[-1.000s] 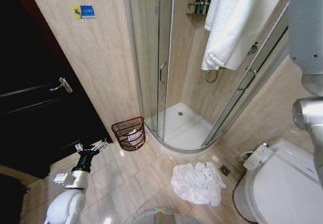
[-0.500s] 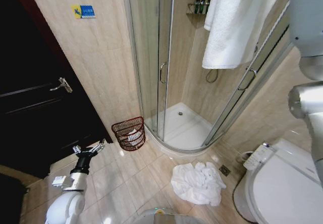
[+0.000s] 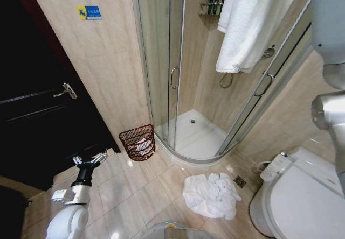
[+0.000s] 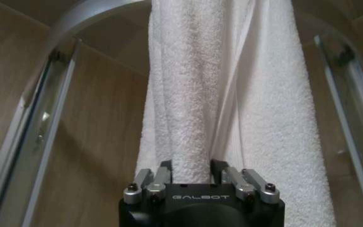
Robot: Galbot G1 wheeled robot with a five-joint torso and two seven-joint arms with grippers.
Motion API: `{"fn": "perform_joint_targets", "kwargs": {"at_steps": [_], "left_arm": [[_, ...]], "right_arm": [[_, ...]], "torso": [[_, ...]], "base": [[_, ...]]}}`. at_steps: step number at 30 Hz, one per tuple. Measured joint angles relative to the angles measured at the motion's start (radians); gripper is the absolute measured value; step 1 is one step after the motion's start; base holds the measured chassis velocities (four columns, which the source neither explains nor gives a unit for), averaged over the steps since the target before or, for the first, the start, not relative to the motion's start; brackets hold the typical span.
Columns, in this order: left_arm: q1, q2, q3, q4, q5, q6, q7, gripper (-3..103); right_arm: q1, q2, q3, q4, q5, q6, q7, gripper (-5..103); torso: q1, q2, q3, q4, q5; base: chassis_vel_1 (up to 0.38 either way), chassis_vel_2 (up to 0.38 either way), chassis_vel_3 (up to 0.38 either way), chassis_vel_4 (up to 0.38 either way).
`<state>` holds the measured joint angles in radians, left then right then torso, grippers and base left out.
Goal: Discard the used towel into the hamper.
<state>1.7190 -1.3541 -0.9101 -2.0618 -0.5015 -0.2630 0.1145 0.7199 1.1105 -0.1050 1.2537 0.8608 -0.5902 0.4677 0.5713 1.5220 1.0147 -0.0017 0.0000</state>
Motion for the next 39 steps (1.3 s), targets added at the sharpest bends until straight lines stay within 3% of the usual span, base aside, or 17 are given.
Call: {"fn": "perform_joint_targets", "kwargs": {"at_steps": [3, 4, 6, 8, 11, 19, 24, 32, 39], "left_arm": [[0.001, -0.001, -0.004, 0.001, 0.003, -0.003, -0.003, 100], [0.002, -0.001, -0.008, 0.002, 0.006, -0.005, -0.006, 100], [0.003, -0.001, -0.010, 0.003, 0.006, -0.006, -0.007, 100], [0.005, -0.001, -0.014, 0.004, 0.006, -0.009, -0.009, 100], [0.007, 0.000, -0.019, 0.004, 0.005, -0.009, -0.011, 100], [0.008, 0.001, -0.027, -0.006, 0.000, -0.008, -0.012, 100], [0.006, 0.002, -0.029, -0.005, -0.001, -0.008, -0.012, 100], [0.000, 0.000, -0.024, -0.002, 0.003, -0.007, -0.012, 100], [0.003, -0.006, -0.018, 0.004, 0.007, -0.010, -0.010, 100]], "right_arm": [[-0.003, -0.006, 0.000, 0.000, 0.019, 0.016, -0.018, 32], [-0.005, -0.010, -0.002, 0.000, 0.028, 0.024, -0.031, 21], [-0.005, -0.013, -0.003, 0.000, 0.036, 0.027, -0.036, 21], [-0.003, -0.018, -0.006, 0.001, 0.050, 0.031, -0.040, 11], [0.000, -0.023, -0.010, 0.004, 0.066, 0.035, -0.044, 5], [-0.017, -0.045, -0.014, 0.056, 0.099, 0.034, -0.028, 5], [-0.072, -0.098, -0.012, 0.128, 0.122, 0.028, -0.014, 5], [-0.191, -0.203, 0.009, 0.281, 0.223, 0.004, 0.024, 5], [-0.371, -0.342, 0.058, 0.467, 0.297, -0.007, 0.047, 5]], "torso": [[0.000, 0.000, 0.000, 0.0000, 0.0000], [0.000, 0.000, 0.000, 0.0000, 0.0000], [0.000, 0.000, 0.000, 0.0000, 0.0000], [0.000, 0.000, 0.000, 0.0000, 0.0001], [0.000, 0.000, 0.000, -0.0001, 0.0000], [0.000, 0.000, 0.000, 0.0001, -0.0002], [0.000, 0.000, 0.000, -0.0001, 0.0000], [0.000, 0.000, 0.000, 0.0000, 0.0000], [0.000, 0.000, 0.000, 0.0002, 0.0004]], "base": [[0.000, 0.000, 0.000, 0.000], [0.000, 0.000, 0.000, 0.000], [0.000, 0.000, 0.000, 0.000], [0.000, 0.000, 0.000, 0.000], [0.000, 0.000, 0.000, 0.000], [0.000, 0.000, 0.000, 0.000], [0.000, 0.000, 0.000, 0.000], [0.000, 0.000, 0.000, 0.000], [0.000, 0.000, 0.000, 0.000]]}}
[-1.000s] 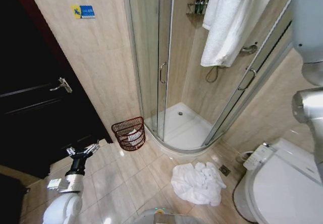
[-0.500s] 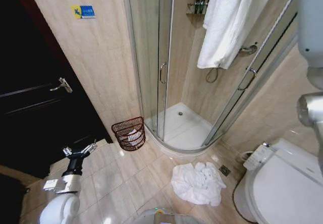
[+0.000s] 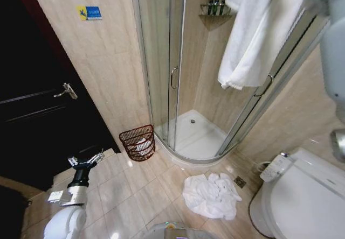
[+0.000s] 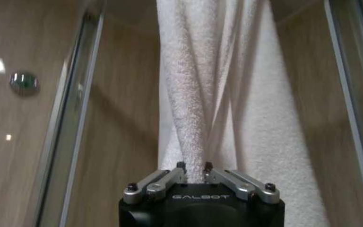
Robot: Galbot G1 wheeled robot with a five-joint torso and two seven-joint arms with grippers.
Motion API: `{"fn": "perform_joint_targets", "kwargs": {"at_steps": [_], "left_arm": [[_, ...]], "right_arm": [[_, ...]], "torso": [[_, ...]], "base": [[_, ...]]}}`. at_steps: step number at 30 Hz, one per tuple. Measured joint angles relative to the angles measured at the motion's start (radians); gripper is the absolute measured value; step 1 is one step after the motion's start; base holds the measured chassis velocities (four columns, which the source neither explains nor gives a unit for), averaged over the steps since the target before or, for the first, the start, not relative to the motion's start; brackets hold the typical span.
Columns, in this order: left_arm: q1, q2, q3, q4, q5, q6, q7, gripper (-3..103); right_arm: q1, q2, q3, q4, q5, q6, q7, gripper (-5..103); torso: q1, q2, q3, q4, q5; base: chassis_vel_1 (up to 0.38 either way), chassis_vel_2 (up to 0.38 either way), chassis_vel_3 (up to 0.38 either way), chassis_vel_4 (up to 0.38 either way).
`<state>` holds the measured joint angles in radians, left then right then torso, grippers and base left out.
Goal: Discard the used towel into the hamper.
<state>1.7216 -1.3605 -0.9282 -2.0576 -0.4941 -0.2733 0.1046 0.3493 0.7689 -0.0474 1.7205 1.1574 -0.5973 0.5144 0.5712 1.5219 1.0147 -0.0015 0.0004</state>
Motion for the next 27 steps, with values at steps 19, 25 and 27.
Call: {"fn": "perform_joint_targets", "kwargs": {"at_steps": [19, 25, 27], "left_arm": [[-0.011, -0.041, 0.052, -0.006, 0.060, -0.005, 0.002, 100], [-0.011, -0.083, 0.083, -0.032, 0.098, 0.003, 0.001, 100], [-0.011, -0.101, 0.087, -0.040, 0.111, 0.000, 0.001, 100]], "right_arm": [[-0.619, -0.251, 0.348, 0.381, 0.051, 0.035, -0.004, 5], [-0.883, -0.237, 0.431, 0.520, 0.023, 0.059, 0.061, 5], [-0.953, -0.215, 0.456, 0.560, 0.012, 0.064, 0.085, 5]], "torso": [[0.000, 0.000, 0.000, -0.0004, 0.0002], [0.000, 0.000, 0.000, -0.0003, 0.0002], [0.000, 0.000, 0.000, 0.0000, 0.0001]], "base": [[0.000, 0.000, 0.000, 0.000], [0.000, 0.000, 0.000, 0.000], [0.000, 0.000, 0.000, 0.000]]}}
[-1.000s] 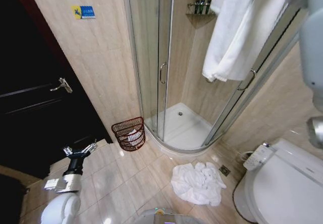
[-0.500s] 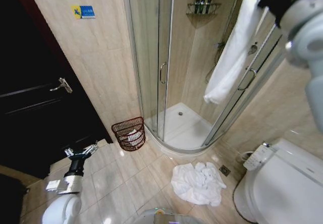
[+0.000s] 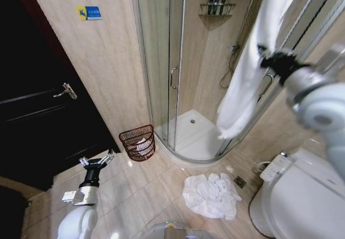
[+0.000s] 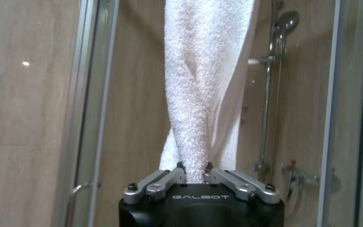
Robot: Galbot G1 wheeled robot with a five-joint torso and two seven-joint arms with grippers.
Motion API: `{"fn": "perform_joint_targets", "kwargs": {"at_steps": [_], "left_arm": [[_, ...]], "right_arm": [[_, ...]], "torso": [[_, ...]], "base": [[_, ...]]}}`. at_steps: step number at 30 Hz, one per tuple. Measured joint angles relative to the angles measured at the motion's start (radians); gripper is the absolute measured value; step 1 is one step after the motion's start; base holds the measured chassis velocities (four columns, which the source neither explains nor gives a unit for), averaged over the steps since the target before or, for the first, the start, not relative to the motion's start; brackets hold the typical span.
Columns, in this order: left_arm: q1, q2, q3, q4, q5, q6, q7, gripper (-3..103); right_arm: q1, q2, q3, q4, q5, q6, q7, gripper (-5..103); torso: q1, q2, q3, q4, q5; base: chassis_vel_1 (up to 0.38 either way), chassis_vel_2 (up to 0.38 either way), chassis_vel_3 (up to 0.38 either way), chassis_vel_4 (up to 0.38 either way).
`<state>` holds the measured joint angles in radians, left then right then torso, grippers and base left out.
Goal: Discard the used towel into the hamper.
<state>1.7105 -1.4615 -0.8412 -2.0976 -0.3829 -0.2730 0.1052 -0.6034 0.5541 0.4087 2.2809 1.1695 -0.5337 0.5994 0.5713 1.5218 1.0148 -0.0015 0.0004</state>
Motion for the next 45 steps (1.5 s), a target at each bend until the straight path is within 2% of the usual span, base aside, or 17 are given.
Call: {"fn": "perform_joint_targets", "kwargs": {"at_steps": [2, 5, 6, 8, 9, 12, 14, 16, 21, 29, 38, 41, 45], "left_arm": [[0.000, -0.007, 0.002, -0.006, 0.002, 0.000, 0.000, 100], [0.000, -0.013, 0.005, -0.021, 0.003, 0.003, -0.002, 100], [0.000, -0.013, 0.005, -0.021, 0.003, 0.003, -0.002, 100], [0.000, -0.009, 0.008, -0.022, 0.002, 0.005, -0.003, 100], [0.000, -0.009, 0.008, -0.022, 0.002, 0.005, -0.003, 100], [0.001, -0.002, 0.011, -0.019, 0.002, 0.005, -0.003, 100], [0.001, 0.000, 0.012, -0.018, 0.002, 0.005, -0.003, 100], [0.000, 0.005, 0.012, -0.016, 0.001, 0.005, -0.004, 100], [0.000, 0.010, 0.011, -0.015, 0.000, 0.005, -0.004, 100], [0.002, 0.013, 0.015, -0.013, 0.000, 0.001, -0.004, 100], [0.004, 0.015, 0.014, -0.013, -0.001, -0.003, -0.004, 100], [0.005, 0.016, 0.013, -0.011, -0.002, -0.006, -0.004, 100], [0.007, 0.018, 0.009, -0.010, -0.003, -0.009, -0.004, 100]], "right_arm": [[-0.041, 0.012, 0.019, 0.022, -0.010, 0.002, 0.005, 5], [-0.192, 0.048, 0.091, 0.088, -0.046, 0.007, 0.008, 5], [-0.192, 0.048, 0.091, 0.088, -0.046, 0.007, 0.008, 5], [-0.318, 0.086, 0.145, 0.128, -0.087, 0.014, 0.004, 5], [-0.318, 0.086, 0.145, 0.128, -0.087, 0.014, 0.004, 5], [-0.475, 0.159, 0.211, 0.174, -0.172, 0.027, -0.031, 5], [-0.505, 0.175, 0.223, 0.184, -0.194, 0.031, -0.041, 5], [-0.597, 0.228, 0.256, 0.217, -0.264, 0.042, -0.073, 5], [-0.673, 0.283, 0.276, 0.219, -0.322, 0.049, -0.087, 5], [-0.816, 0.416, 0.286, 0.218, -0.457, 0.071, -0.123, 5], [-0.837, 0.427, 0.305, 0.218, -0.525, 0.093, -0.146, 5], [-0.835, 0.427, 0.312, 0.219, -0.534, 0.099, -0.147, 5], [-0.834, 0.429, 0.311, 0.219, -0.535, 0.099, -0.148, 5]], "torso": [[0.000, 0.000, 0.000, 0.0000, -0.0002], [0.000, 0.000, 0.000, 0.0000, -0.0005], [0.000, 0.000, 0.000, 0.0000, -0.0005], [0.000, 0.000, 0.000, -0.0003, -0.0004], [0.000, 0.000, 0.000, -0.0003, -0.0004], [0.000, 0.000, 0.000, -0.0003, -0.0003], [0.000, 0.000, 0.000, -0.0002, -0.0004], [0.000, 0.000, 0.000, -0.0003, -0.0006], [0.000, 0.000, 0.000, -0.0001, -0.0004], [0.000, 0.000, 0.000, -0.0004, -0.0003], [0.000, 0.000, 0.000, -0.0002, 0.0001], [0.000, 0.000, 0.000, -0.0002, -0.0014], [0.000, 0.000, 0.000, -0.0001, 0.0000]], "base": [[0.000, 0.000, 0.000, 0.000], [0.000, 0.000, 0.000, 0.000], [0.000, 0.000, 0.000, 0.000], [0.000, 0.000, 0.000, 0.000], [0.000, 0.000, 0.000, 0.000], [0.000, 0.000, 0.000, 0.000], [0.000, 0.000, 0.000, 0.000], [0.000, 0.000, 0.000, 0.000], [0.000, 0.000, 0.000, 0.000], [0.000, 0.000, 0.000, 0.000], [0.000, 0.000, 0.000, 0.000], [0.000, 0.000, 0.000, 0.000], [0.000, 0.000, 0.000, 0.000]]}}
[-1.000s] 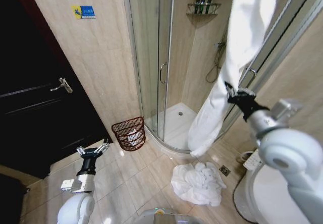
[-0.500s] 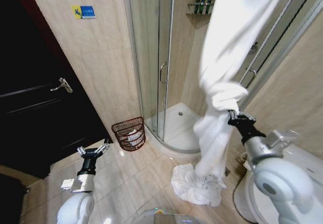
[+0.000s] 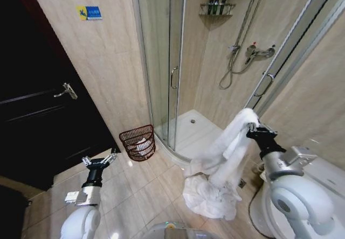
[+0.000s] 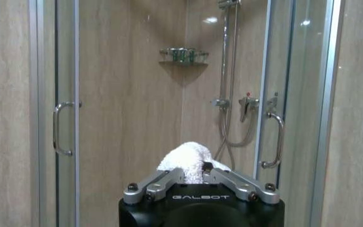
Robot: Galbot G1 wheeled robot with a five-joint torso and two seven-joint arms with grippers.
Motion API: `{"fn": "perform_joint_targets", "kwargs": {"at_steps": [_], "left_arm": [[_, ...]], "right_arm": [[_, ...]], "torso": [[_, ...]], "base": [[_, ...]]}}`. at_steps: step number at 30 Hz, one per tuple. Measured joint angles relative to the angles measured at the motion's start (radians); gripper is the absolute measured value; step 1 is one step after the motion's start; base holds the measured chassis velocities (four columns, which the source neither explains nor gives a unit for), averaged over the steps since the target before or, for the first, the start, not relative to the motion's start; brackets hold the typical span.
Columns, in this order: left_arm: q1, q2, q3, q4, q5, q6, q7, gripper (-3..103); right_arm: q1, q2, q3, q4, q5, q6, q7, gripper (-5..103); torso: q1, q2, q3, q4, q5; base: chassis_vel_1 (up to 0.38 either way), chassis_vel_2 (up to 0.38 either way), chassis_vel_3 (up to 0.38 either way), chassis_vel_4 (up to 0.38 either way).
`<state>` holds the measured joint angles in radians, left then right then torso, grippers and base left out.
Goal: Discard the used towel into the hamper.
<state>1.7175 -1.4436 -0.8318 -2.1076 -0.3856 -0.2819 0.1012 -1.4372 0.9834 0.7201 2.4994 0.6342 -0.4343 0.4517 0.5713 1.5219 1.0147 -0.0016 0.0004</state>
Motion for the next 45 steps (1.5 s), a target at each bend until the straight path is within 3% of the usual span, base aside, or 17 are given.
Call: {"fn": "perform_joint_targets", "kwargs": {"at_steps": [12, 16, 21, 22, 23, 26, 32, 36, 45], "left_arm": [[0.001, -0.006, 0.005, 0.000, 0.000, -0.005, -0.002, 100], [-0.007, -0.011, 0.016, -0.002, 0.000, 0.002, -0.015, 100], [-0.019, -0.002, 0.026, -0.006, 0.004, 0.001, -0.029, 100], [-0.032, 0.007, 0.050, 0.001, 0.035, -0.002, -0.088, 100], [-0.032, 0.007, 0.050, 0.001, 0.035, -0.002, -0.088, 100], [-0.056, 0.019, 0.091, 0.011, 0.074, 0.008, -0.177, 100], [-0.067, 0.037, 0.107, -0.024, 0.072, 0.047, -0.190, 100], [-0.076, 0.041, 0.110, -0.031, 0.124, 0.032, -0.190, 100], [-0.067, 0.036, 0.139, -0.037, 0.161, 0.014, -0.188, 100]], "right_arm": [[0.043, -0.045, 0.046, 0.000, 0.048, 0.000, 0.002, 5], [0.102, -0.061, 0.087, 0.009, 0.101, -0.041, 0.001, 5], [0.138, -0.074, 0.076, 0.009, 0.110, -0.013, -0.011, 5], [0.156, -0.074, 0.061, 0.008, 0.111, -0.009, -0.012, 5], [0.156, -0.074, 0.061, 0.008, 0.111, -0.009, -0.012, 5], [0.188, -0.050, 0.035, 0.006, 0.112, -0.021, -0.011, 5], [0.181, -0.024, 0.002, 0.003, 0.088, -0.043, -0.023, 5], [0.164, -0.001, -0.007, 0.003, 0.058, -0.047, -0.040, 5], [0.141, -0.004, 0.006, 0.002, 0.042, -0.041, -0.045, 5]], "torso": [[0.000, 0.000, 0.000, -0.0001, -0.0004], [0.000, 0.000, 0.000, -0.0001, -0.0006], [0.000, 0.000, 0.000, -0.0001, -0.0005], [0.000, 0.000, 0.000, 0.0000, -0.0004], [0.000, 0.000, 0.000, 0.0000, -0.0004], [0.000, 0.000, 0.000, 0.0000, -0.0006], [0.000, 0.000, 0.000, 0.0000, -0.0002], [0.000, 0.000, 0.000, -0.0002, -0.0004], [0.000, 0.000, 0.000, -0.0001, -0.0004]], "base": [[0.000, 0.000, 0.000, 0.000], [0.000, 0.000, 0.000, 0.000], [0.000, 0.000, 0.000, 0.000], [0.000, 0.000, 0.000, 0.000], [0.000, 0.000, 0.000, 0.000], [0.000, 0.000, 0.000, 0.000], [0.000, 0.000, 0.000, 0.000], [0.000, 0.000, 0.000, 0.000], [0.013, 0.009, 0.013, 0.013]]}}
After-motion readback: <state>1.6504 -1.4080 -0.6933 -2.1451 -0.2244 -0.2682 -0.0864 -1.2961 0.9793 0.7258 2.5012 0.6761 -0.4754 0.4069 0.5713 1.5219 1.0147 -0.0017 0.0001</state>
